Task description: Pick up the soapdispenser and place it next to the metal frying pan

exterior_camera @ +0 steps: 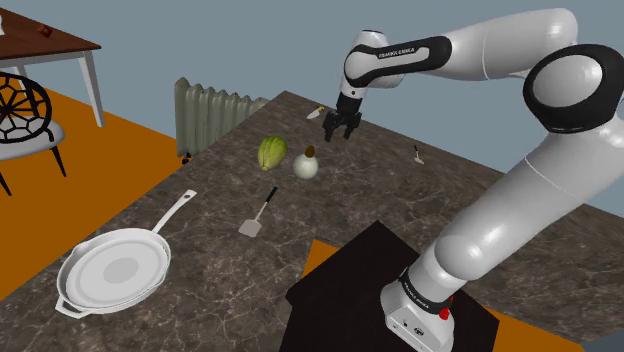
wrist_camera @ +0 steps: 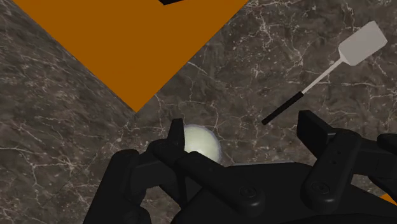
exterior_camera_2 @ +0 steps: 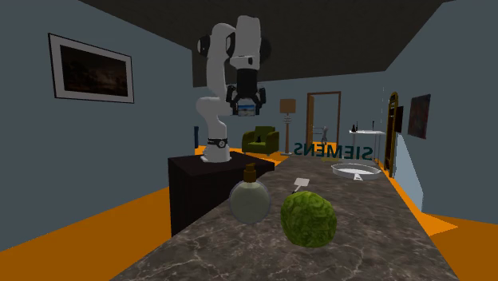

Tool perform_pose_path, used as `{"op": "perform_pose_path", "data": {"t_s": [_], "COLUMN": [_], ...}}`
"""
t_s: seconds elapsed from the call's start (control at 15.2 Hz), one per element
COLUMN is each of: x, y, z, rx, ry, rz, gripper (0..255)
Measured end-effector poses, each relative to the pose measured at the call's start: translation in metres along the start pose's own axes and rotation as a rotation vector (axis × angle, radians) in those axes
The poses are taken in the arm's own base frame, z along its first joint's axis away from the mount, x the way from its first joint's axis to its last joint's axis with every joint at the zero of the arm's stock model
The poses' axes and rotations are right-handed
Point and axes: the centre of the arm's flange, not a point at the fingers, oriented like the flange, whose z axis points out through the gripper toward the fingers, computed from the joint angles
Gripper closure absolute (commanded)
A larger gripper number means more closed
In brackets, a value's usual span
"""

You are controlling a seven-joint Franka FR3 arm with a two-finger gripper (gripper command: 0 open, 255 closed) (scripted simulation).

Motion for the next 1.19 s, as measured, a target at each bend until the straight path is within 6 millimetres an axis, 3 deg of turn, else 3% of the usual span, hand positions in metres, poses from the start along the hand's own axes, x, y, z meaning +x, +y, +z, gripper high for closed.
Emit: {"op": "perform_pose_path", "data": {"t_s": [0.99, 1.19], "x": [0.158, 0.18], "y": [0.06, 0.07], "z": [0.113, 0.134], "rx": [0.038, 0.044], "ry": [-0.008, -0.009], "rz": [0.005, 0.006], "gripper": [0, 0]}}
